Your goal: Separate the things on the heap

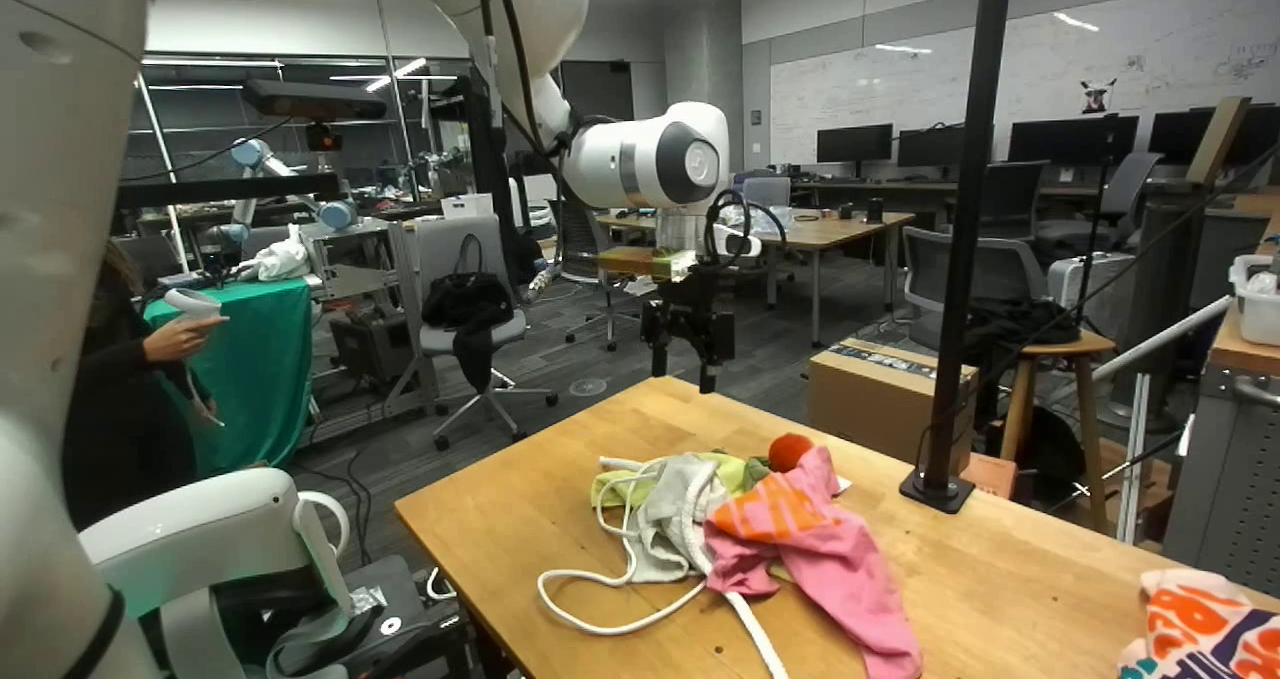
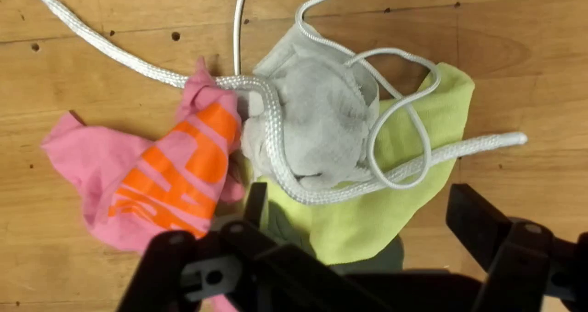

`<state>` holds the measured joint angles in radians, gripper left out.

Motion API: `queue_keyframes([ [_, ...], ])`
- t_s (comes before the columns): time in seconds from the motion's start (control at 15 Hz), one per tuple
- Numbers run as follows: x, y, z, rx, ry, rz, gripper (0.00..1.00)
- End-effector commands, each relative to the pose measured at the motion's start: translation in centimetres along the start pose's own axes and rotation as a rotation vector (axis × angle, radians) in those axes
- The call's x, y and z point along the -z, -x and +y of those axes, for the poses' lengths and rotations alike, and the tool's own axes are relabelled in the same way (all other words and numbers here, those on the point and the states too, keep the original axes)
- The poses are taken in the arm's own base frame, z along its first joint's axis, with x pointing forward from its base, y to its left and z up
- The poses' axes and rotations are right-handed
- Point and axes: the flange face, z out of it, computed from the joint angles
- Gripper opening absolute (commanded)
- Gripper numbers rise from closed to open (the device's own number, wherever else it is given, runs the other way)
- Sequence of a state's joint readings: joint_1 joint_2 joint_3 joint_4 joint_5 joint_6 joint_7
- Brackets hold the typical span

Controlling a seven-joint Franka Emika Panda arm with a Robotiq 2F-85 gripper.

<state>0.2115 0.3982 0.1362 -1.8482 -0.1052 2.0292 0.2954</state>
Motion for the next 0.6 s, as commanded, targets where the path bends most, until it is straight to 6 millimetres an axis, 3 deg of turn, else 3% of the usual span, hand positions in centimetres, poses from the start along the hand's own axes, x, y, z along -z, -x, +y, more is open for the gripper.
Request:
queue_keyframes([
  [0.0, -0.9, -4.3, 2.8, -0.034, -0.037, 0.021, 1.0],
  [0.33, -3.7, -7.6, 7.4, -0.105, -0.06, 0.002, 1.0],
  [0.53, -5.3, -8.6, 9.6, -0.143, -0.077, -0.024, 1.0],
])
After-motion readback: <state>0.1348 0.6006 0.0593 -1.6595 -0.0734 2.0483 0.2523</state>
